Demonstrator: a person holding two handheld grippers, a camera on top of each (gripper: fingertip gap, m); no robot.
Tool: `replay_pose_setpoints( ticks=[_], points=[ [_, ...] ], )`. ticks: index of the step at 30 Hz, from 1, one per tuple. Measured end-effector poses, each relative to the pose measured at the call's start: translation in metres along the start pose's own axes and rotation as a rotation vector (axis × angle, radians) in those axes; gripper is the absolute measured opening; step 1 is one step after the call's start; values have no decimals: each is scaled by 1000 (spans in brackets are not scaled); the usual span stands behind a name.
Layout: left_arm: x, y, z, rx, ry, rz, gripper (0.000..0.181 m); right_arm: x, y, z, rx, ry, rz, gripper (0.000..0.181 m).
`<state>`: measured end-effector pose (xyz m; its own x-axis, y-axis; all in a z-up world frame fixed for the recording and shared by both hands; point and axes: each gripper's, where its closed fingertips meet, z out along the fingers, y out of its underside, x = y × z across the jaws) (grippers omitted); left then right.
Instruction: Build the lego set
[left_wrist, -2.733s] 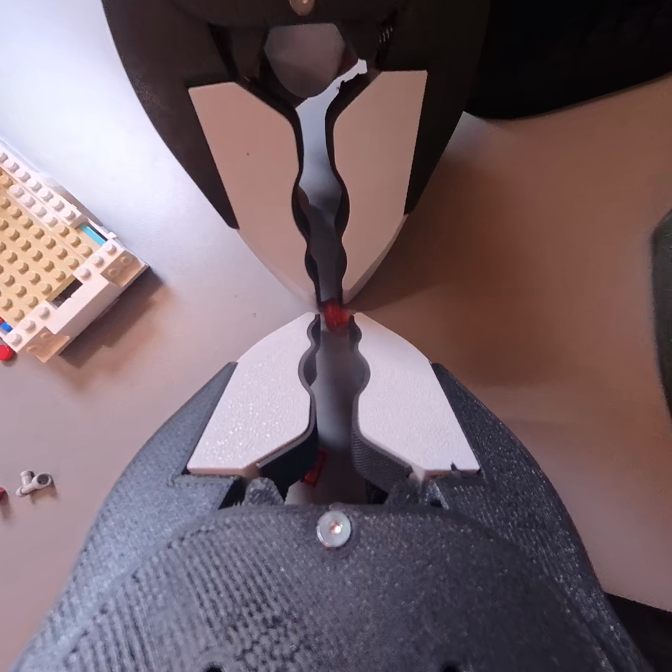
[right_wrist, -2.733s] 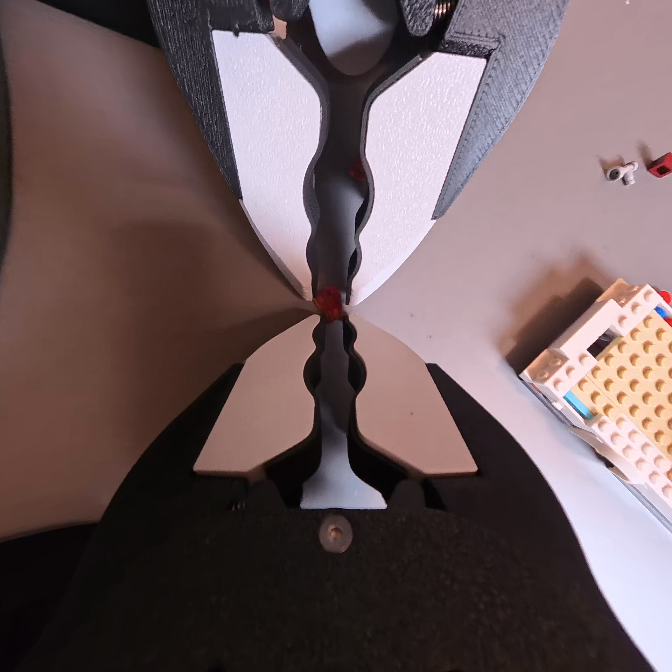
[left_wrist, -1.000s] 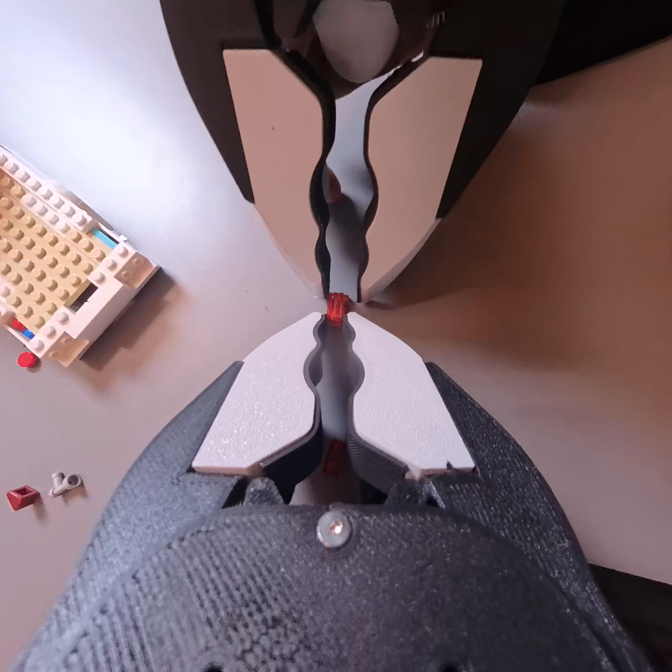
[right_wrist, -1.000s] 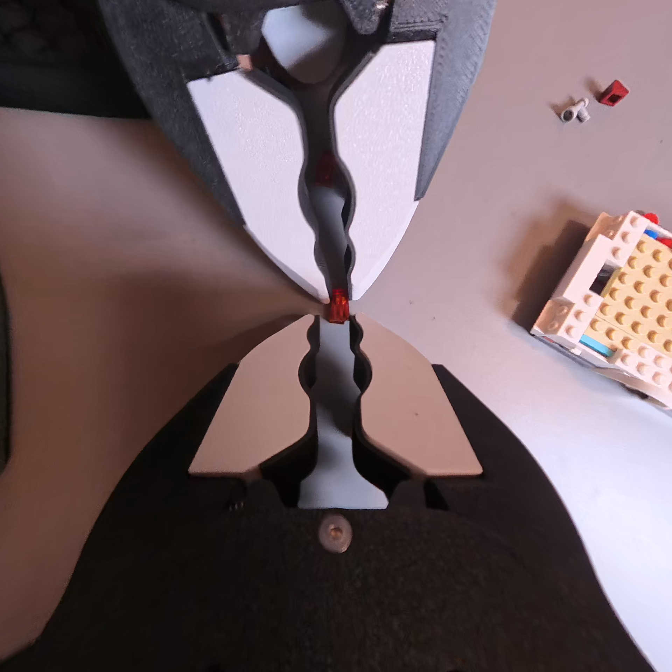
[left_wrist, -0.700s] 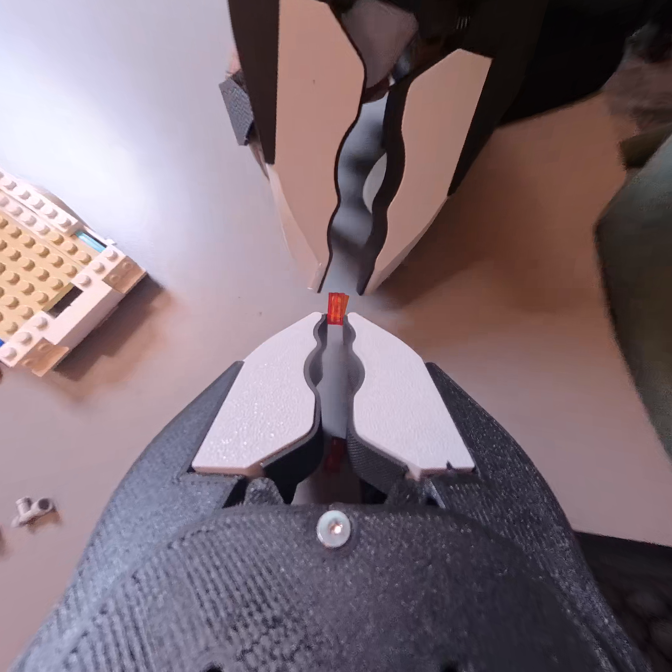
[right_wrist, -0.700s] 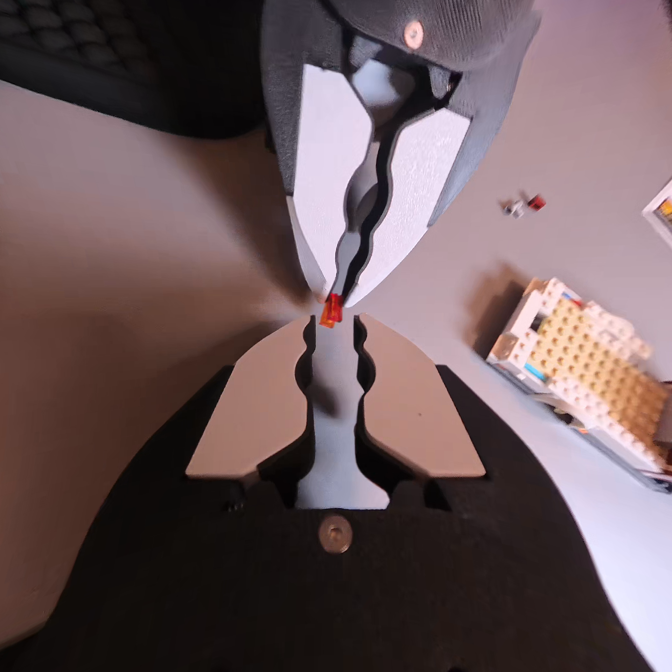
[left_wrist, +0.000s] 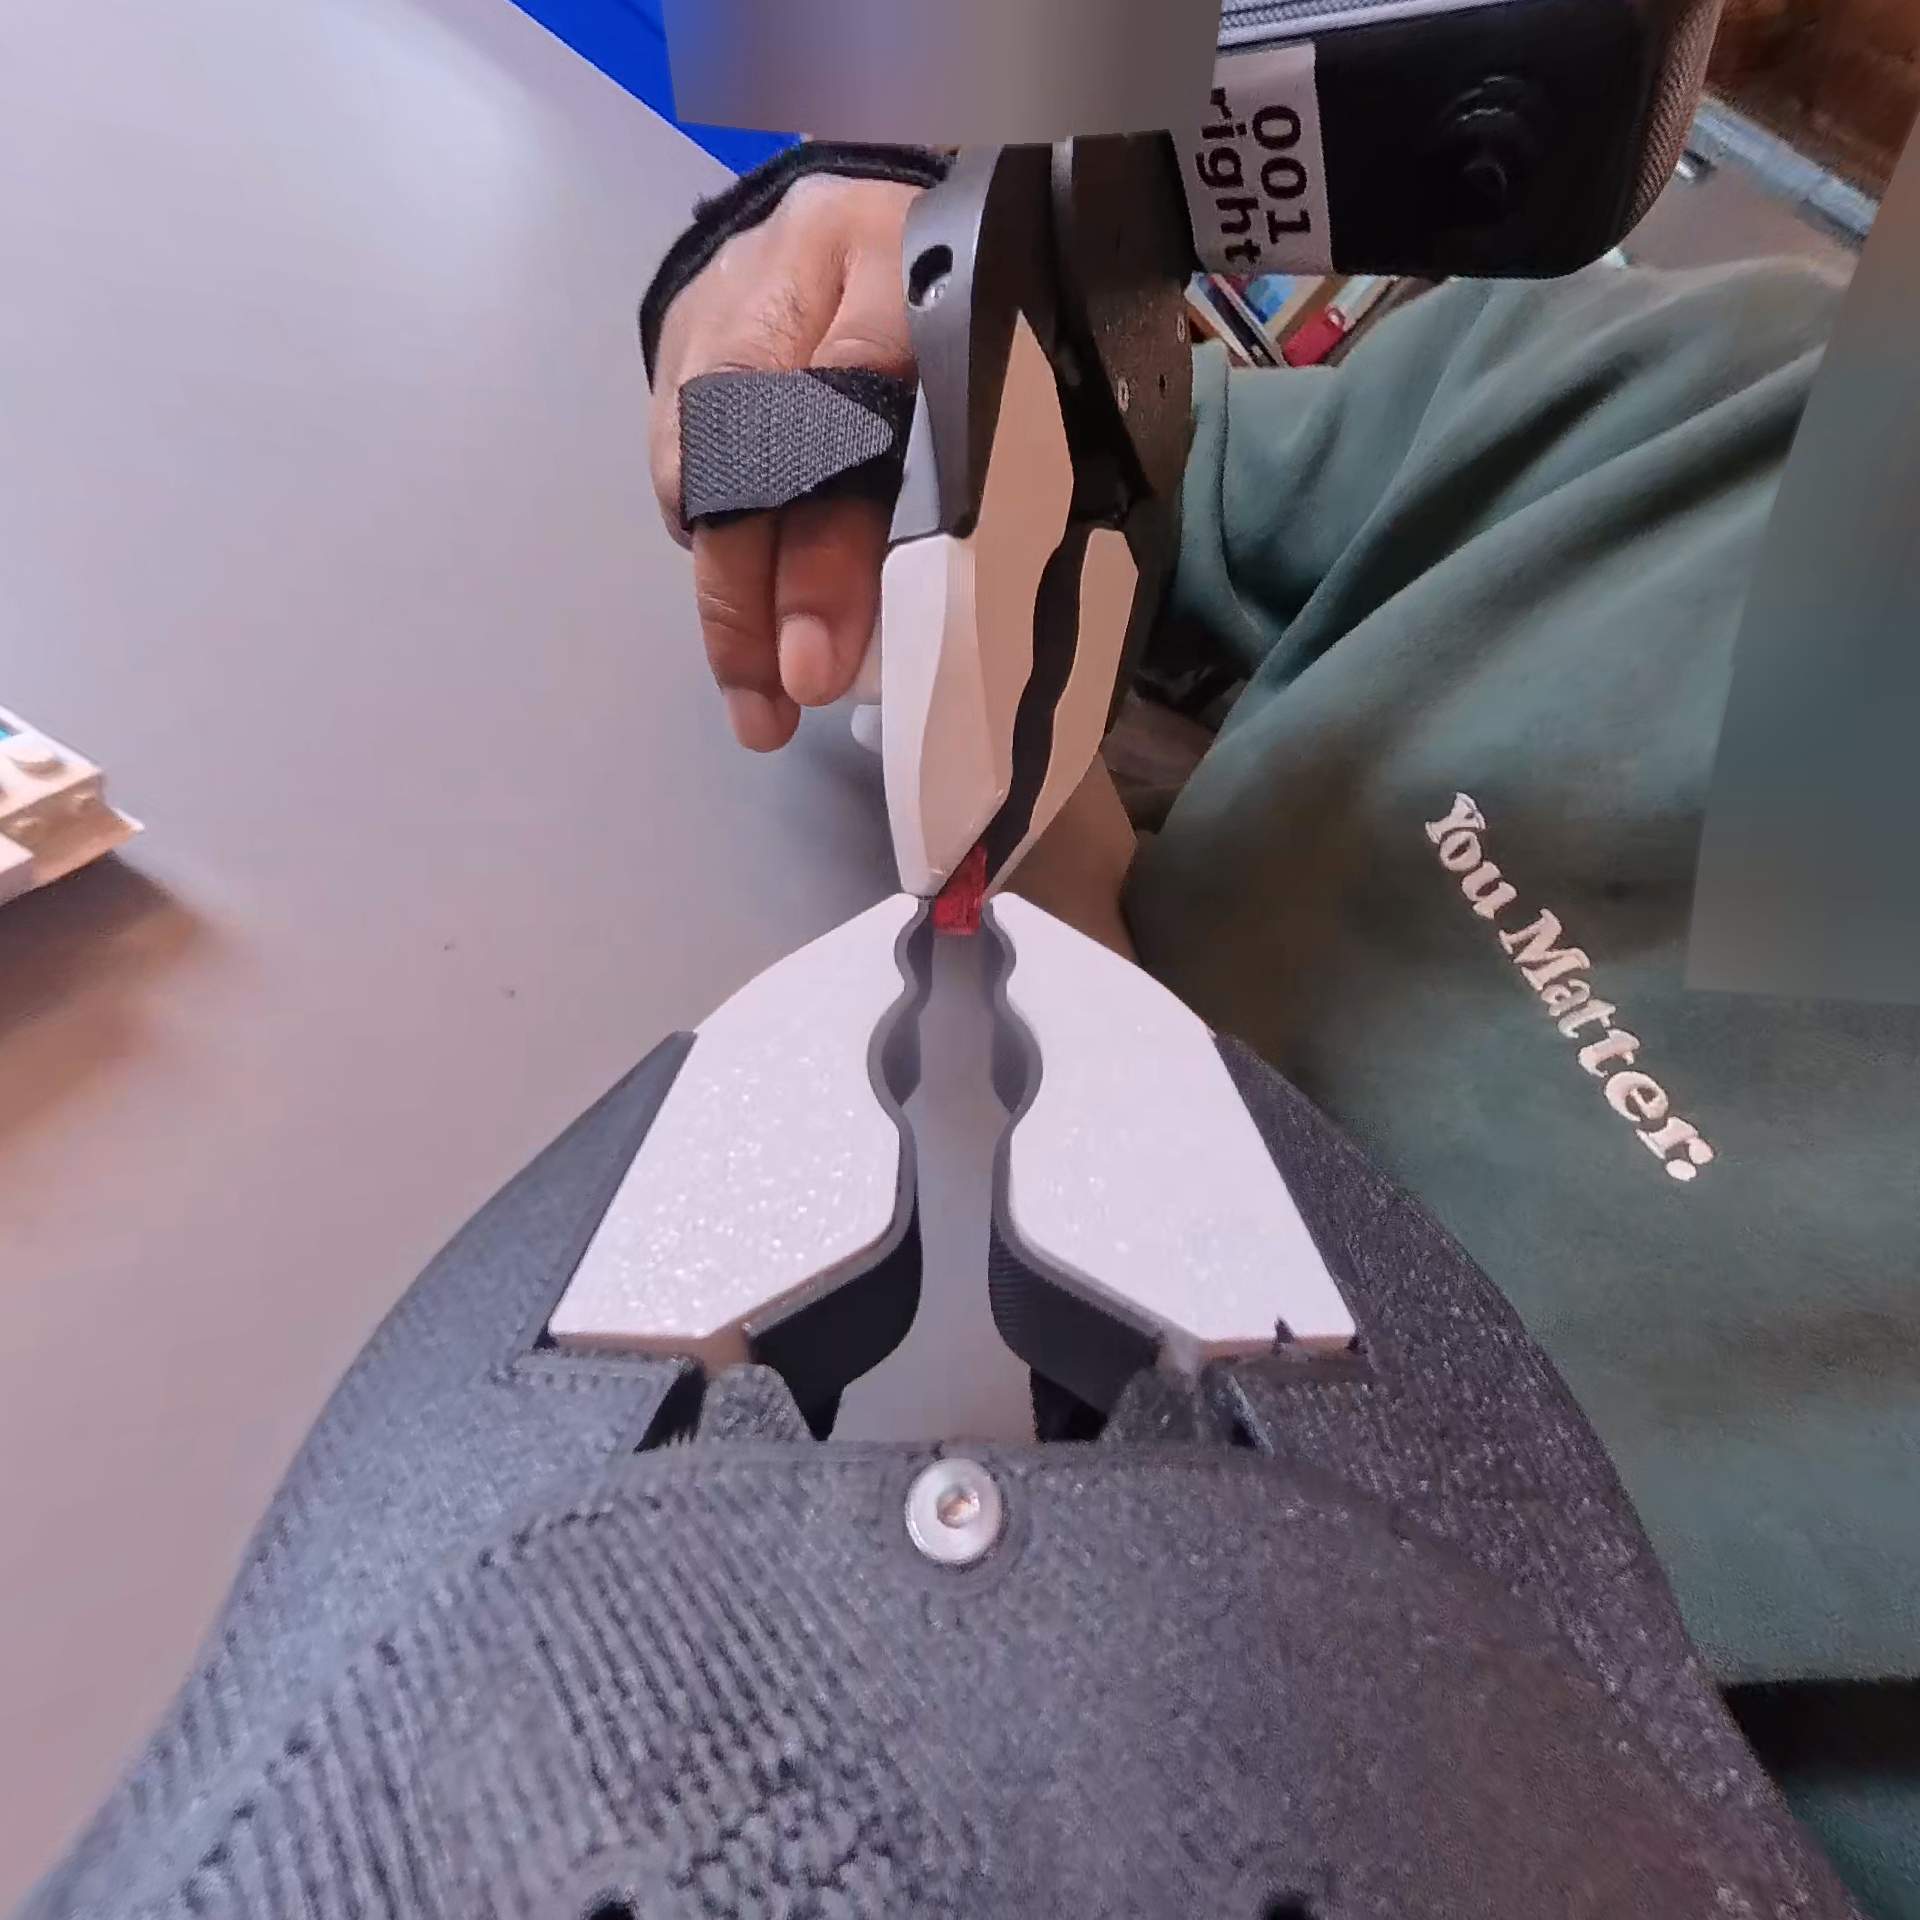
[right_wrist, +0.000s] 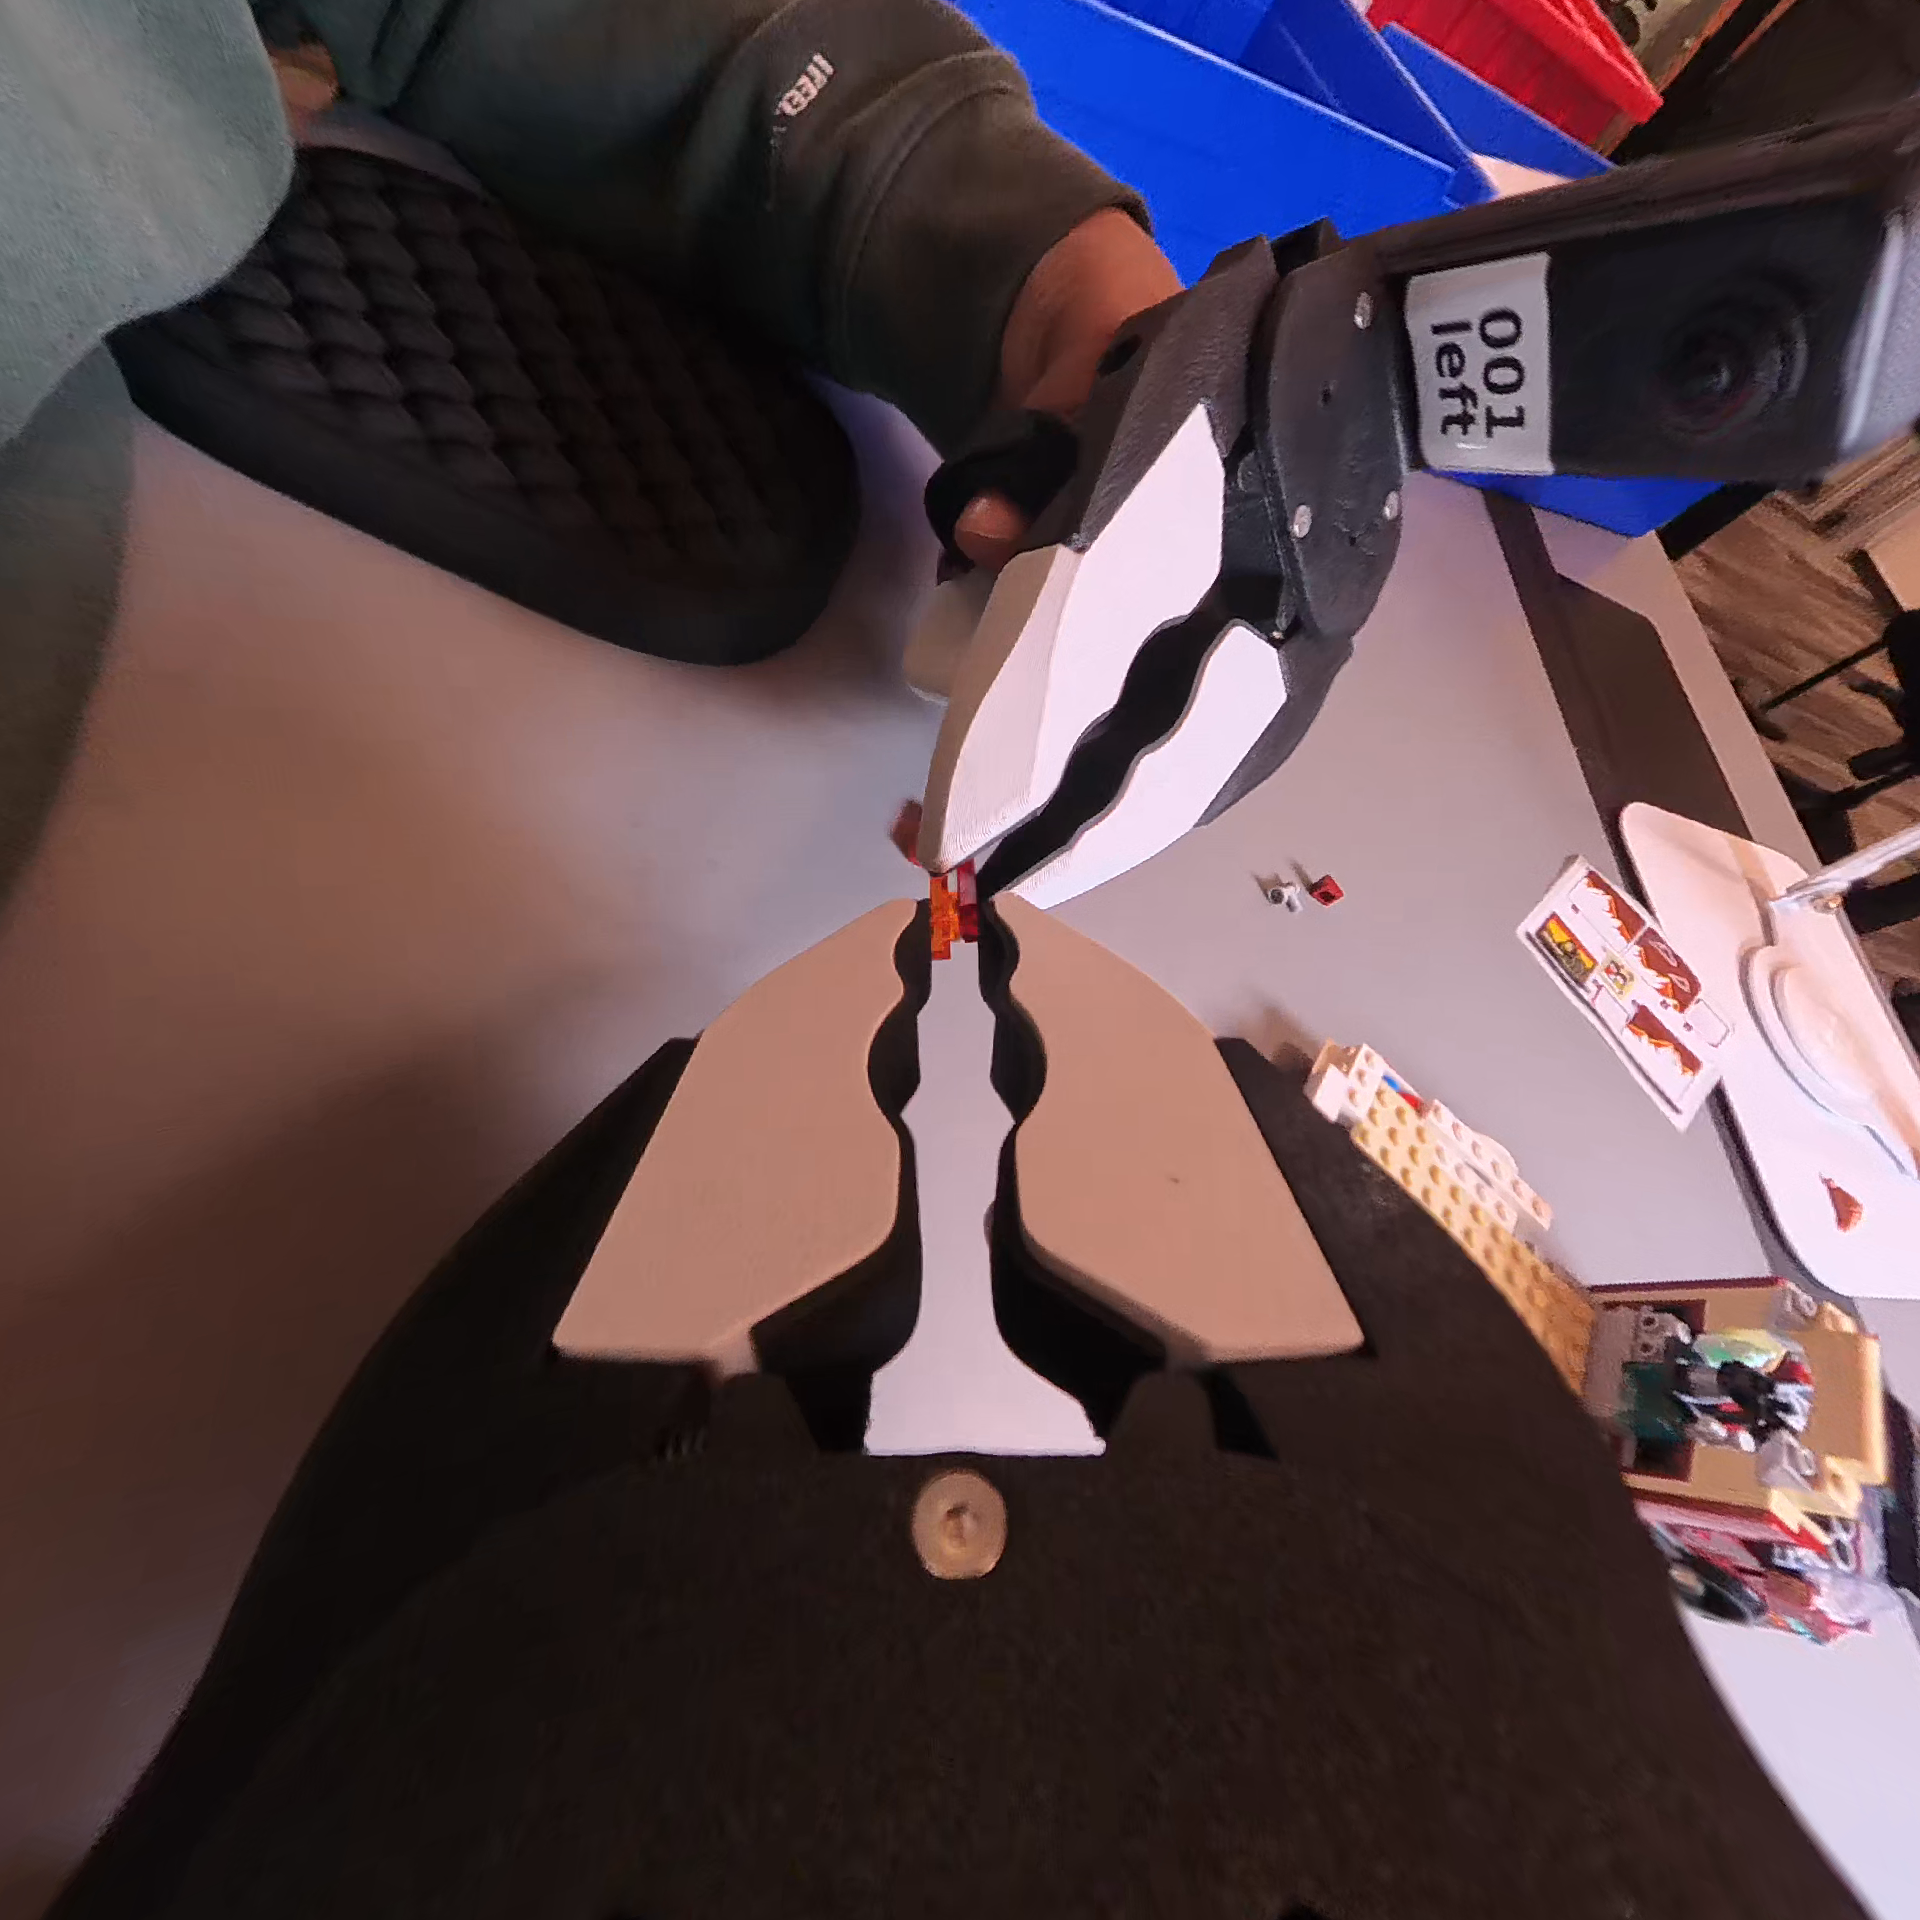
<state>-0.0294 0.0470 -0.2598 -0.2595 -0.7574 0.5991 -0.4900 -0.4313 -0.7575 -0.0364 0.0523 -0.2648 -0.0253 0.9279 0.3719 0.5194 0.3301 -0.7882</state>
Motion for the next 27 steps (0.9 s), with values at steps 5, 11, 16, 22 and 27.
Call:
replay_pose_setpoints(
  ticks=[5,11,16,22,27],
  points=[
    [-5,-8,-3,-2,-148,142,9,8,1,-4,59,-23,136,8],
    [-4,-20,-5,-47,-388,420,12,19,-6,-12,187,-65,303,8],
    [0,-31,-7,-37,-488,518,8,24,-17,-21,277,-94,400,8],
    [6,-45,-11,91,-452,484,9,33,-27,-29,375,-121,521,8],
    [8,-55,-16,151,-479,524,17,37,-33,-33,432,-126,563,8]
  ],
)
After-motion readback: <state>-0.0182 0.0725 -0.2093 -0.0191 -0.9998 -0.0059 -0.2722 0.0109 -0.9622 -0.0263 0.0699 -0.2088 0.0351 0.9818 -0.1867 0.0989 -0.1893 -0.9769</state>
